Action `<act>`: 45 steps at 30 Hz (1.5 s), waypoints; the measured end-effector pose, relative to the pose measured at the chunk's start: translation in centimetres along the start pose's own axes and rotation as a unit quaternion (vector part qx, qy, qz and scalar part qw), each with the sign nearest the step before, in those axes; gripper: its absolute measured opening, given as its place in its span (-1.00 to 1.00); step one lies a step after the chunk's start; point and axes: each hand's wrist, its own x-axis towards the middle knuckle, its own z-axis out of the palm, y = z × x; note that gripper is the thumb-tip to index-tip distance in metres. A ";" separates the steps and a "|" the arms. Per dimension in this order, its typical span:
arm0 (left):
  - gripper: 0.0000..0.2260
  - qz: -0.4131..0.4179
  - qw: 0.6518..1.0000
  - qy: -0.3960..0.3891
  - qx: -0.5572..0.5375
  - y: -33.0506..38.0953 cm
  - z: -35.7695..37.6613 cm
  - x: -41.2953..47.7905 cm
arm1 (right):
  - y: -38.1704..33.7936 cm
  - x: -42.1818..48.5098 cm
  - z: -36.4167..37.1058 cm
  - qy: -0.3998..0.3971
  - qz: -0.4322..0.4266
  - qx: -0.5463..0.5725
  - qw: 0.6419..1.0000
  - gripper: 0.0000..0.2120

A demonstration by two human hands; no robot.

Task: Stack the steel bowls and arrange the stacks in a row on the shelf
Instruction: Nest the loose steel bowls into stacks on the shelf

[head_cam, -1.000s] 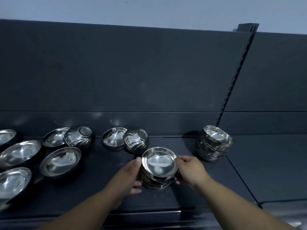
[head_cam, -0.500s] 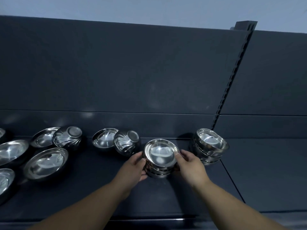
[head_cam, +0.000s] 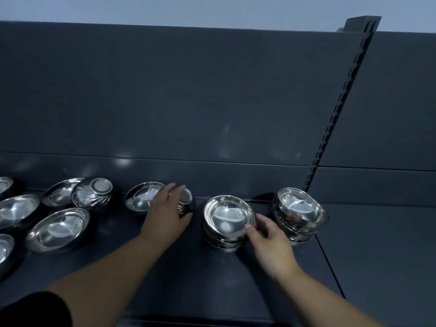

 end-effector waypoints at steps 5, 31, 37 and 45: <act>0.00 -0.029 0.972 -0.140 0.187 -0.7 0.0 2.4 | 0.2 0.3 0.0 -0.003 -0.009 -0.002 1.000 -0.52; -0.24 -0.161 0.890 -0.097 -0.416 4.3 -6.2 0.8 | -1.2 -1.3 0.3 0.010 0.022 0.025 0.999 -0.55; -0.65 -0.124 0.802 -0.298 -0.503 8.0 -8.0 -0.9 | -3.3 -1.1 -0.9 0.015 -0.132 0.026 0.991 -0.50; -0.43 -0.160 0.826 -0.313 -0.440 9.2 -7.7 -1.1 | -5.9 0.7 -1.5 0.068 -0.144 0.001 0.987 -0.91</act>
